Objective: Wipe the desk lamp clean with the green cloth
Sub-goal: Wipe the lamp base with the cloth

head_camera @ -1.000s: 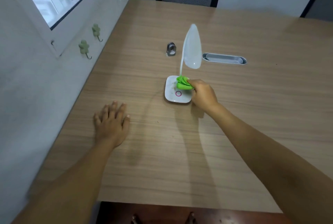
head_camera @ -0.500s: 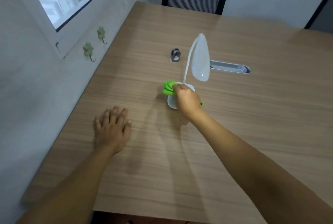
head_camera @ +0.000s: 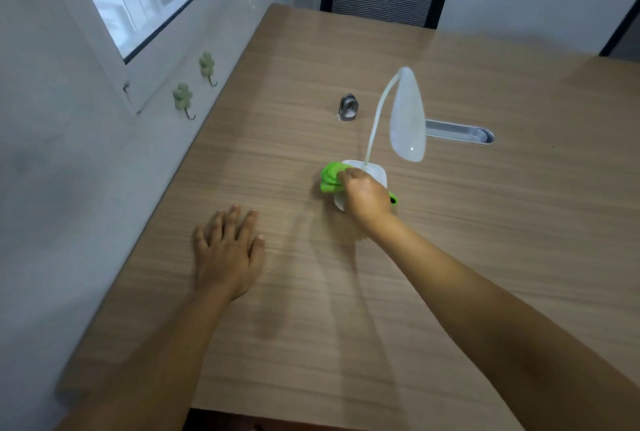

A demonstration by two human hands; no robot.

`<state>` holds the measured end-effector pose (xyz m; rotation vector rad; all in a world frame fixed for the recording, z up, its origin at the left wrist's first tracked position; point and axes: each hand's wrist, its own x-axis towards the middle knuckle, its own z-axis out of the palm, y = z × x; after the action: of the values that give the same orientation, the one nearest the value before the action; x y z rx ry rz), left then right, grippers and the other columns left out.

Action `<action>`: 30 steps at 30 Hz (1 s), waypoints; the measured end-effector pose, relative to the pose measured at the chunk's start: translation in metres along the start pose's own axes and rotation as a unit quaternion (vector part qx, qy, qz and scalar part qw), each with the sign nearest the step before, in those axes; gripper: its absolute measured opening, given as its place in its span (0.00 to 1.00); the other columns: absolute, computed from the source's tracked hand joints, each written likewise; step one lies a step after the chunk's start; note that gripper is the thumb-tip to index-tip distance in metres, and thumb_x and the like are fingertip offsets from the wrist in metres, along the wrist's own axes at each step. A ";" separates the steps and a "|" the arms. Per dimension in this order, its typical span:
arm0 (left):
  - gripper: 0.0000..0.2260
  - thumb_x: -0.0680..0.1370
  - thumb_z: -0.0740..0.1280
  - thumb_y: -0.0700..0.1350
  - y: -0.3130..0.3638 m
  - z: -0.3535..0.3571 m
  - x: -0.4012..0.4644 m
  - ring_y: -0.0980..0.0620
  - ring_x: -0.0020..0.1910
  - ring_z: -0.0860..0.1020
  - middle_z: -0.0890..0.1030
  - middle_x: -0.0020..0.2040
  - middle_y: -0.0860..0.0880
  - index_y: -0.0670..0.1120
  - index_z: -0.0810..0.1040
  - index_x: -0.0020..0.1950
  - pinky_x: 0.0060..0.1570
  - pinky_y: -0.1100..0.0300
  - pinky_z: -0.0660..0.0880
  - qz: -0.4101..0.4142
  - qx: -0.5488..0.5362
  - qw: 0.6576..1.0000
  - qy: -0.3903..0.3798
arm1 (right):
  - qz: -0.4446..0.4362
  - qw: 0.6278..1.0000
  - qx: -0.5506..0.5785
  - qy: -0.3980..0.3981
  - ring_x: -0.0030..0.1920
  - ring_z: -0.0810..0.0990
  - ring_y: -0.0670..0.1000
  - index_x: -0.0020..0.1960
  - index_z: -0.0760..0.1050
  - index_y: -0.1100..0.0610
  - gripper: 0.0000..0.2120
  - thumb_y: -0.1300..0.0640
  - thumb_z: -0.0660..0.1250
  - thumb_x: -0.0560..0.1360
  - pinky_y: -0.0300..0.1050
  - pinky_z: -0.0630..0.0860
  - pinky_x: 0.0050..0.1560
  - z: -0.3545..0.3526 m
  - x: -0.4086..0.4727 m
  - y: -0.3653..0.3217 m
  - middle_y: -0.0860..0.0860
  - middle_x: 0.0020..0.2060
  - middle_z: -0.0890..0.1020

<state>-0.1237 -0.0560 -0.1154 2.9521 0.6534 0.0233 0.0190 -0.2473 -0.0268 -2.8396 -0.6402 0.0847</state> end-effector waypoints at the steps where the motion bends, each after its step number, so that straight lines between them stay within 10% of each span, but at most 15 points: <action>1: 0.29 0.74 0.43 0.61 0.000 0.000 0.000 0.45 0.76 0.60 0.62 0.78 0.50 0.58 0.61 0.75 0.71 0.39 0.54 0.000 -0.004 1.000 0.002 | -0.010 1.000 -0.001 -0.006 0.61 0.75 0.60 0.62 0.72 0.61 0.15 0.66 0.58 0.77 0.52 0.76 0.58 0.003 -0.008 -0.003 0.59 0.62 0.76; 5: 0.29 0.75 0.43 0.61 0.000 0.002 0.001 0.45 0.77 0.58 0.60 0.78 0.51 0.58 0.59 0.75 0.72 0.39 0.53 -0.001 0.000 1.000 -0.002 | -0.120 0.991 -0.014 -0.058 0.68 0.72 0.55 0.67 0.71 0.60 0.18 0.64 0.59 0.78 0.46 0.69 0.65 0.021 -0.043 -0.004 0.58 0.68 0.73; 8: 0.29 0.74 0.44 0.60 -0.001 0.002 0.001 0.45 0.76 0.59 0.62 0.78 0.50 0.58 0.60 0.75 0.71 0.39 0.54 -0.002 0.000 1.000 -0.002 | -0.098 0.995 0.024 -0.017 0.55 0.78 0.35 0.57 0.78 0.52 0.11 0.56 0.60 0.79 0.31 0.69 0.62 0.006 -0.044 0.006 0.43 0.54 0.83; 13: 0.29 0.75 0.45 0.60 0.000 0.001 0.000 0.45 0.76 0.60 0.63 0.77 0.50 0.57 0.62 0.74 0.71 0.39 0.55 0.002 0.004 1.000 0.003 | -0.042 0.996 0.059 0.047 0.62 0.77 0.58 0.66 0.72 0.58 0.20 0.66 0.60 0.74 0.51 0.74 0.59 -0.016 -0.023 0.039 0.56 0.66 0.76; 19: 0.28 0.75 0.46 0.60 -0.001 0.003 0.000 0.45 0.76 0.60 0.63 0.77 0.50 0.57 0.62 0.74 0.71 0.39 0.54 -0.001 -0.001 1.000 0.002 | -0.146 0.985 0.088 0.002 0.62 0.78 0.62 0.64 0.75 0.62 0.28 0.72 0.62 0.64 0.54 0.78 0.57 0.005 -0.067 0.046 0.61 0.63 0.78; 25: 0.29 0.74 0.44 0.61 -0.001 0.003 0.001 0.45 0.76 0.59 0.62 0.78 0.50 0.57 0.62 0.75 0.71 0.38 0.53 -0.002 -0.007 1.000 -0.001 | -0.053 0.988 0.096 0.110 0.60 0.80 0.60 0.64 0.75 0.60 0.25 0.72 0.64 0.68 0.53 0.79 0.56 -0.005 -0.041 0.066 0.59 0.63 0.79; 30: 0.30 0.74 0.42 0.61 -0.002 0.003 0.000 0.46 0.77 0.58 0.60 0.78 0.50 0.58 0.60 0.75 0.72 0.39 0.52 -0.002 -0.008 1.000 0.001 | -0.053 0.998 0.046 -0.006 0.67 0.74 0.58 0.68 0.71 0.57 0.25 0.64 0.59 0.71 0.51 0.75 0.62 0.001 -0.043 0.057 0.56 0.69 0.74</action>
<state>-0.1238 -0.0547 -0.1190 2.9362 0.6556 0.0322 0.0043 -0.3155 -0.0413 -2.7129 -0.7672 0.1112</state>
